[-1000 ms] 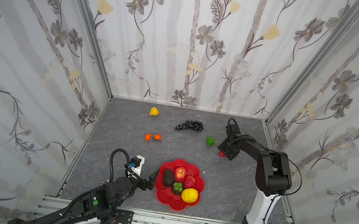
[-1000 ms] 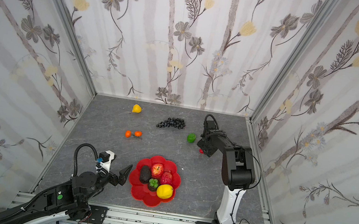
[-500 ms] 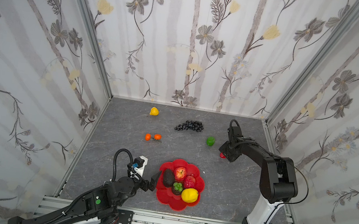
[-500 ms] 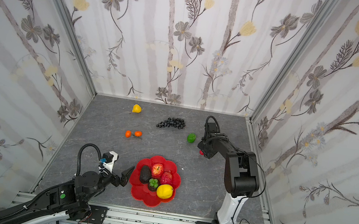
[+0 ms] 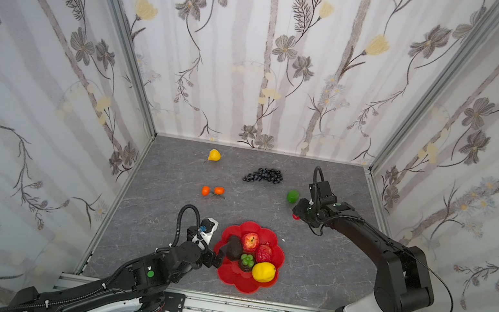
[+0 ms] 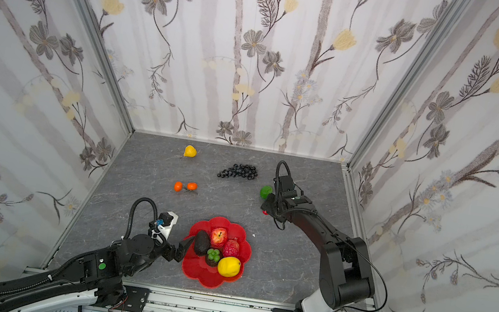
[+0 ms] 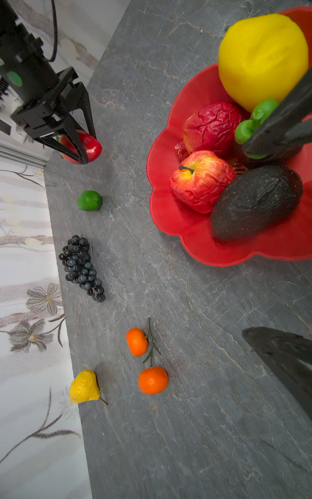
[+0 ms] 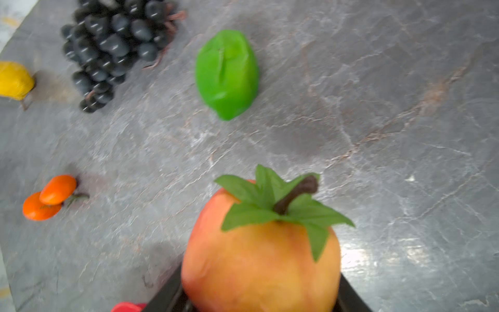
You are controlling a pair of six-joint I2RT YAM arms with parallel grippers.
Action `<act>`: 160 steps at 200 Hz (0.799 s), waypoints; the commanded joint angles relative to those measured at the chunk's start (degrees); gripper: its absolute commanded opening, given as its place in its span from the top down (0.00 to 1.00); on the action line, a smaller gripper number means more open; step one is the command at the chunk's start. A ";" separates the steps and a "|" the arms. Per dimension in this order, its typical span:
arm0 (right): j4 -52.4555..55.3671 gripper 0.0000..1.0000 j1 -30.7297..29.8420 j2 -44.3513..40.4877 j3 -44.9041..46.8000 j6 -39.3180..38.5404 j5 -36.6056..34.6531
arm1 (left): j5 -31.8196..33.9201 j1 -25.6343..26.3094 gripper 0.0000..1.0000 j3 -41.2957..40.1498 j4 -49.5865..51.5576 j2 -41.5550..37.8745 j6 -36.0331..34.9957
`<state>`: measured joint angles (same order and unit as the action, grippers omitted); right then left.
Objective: Arrange fruit in a fruit bowl
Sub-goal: Pick up the fruit from the middle-right of the table, then place the fruit in the fruit bowl.
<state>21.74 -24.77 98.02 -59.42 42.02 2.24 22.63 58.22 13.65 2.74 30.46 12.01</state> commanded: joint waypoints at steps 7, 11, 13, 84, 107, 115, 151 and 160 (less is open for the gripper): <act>-7.52 0.49 -5.34 -4.42 2.45 -7.88 -0.77 | -1.34 -1.02 0.00 2.25 -2.54 5.06 3.99; -8.48 0.49 -6.30 -5.20 3.04 -8.93 -0.97 | -1.42 -1.21 0.00 2.69 -2.60 6.11 4.61; -8.95 0.49 -6.79 -5.47 3.29 -9.47 -1.13 | -1.51 -1.29 0.00 2.92 -2.71 6.43 4.96; -28.07 0.48 -19.49 -15.54 15.77 -22.34 -1.31 | -14.22 -9.45 0.00 15.10 -0.43 20.17 14.34; -32.83 0.49 -24.92 -16.66 18.03 -26.46 -3.02 | -19.33 -12.87 0.00 17.56 -0.24 20.87 15.86; -34.54 0.49 -26.37 -16.96 18.69 -28.25 -3.82 | -21.17 -13.98 0.00 18.34 -0.28 21.03 16.47; -41.99 0.48 -31.67 -16.90 21.81 -36.08 -7.53 | -27.43 -16.71 0.00 21.69 0.48 21.32 17.42; -43.85 0.48 -32.32 -16.81 22.52 -37.56 -7.84 | -28.40 -17.12 0.00 22.34 1.02 21.25 17.43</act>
<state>-12.49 -55.48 81.28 -38.26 11.70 -2.48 0.03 42.06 34.24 2.85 51.72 27.97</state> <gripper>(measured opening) 0.545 0.997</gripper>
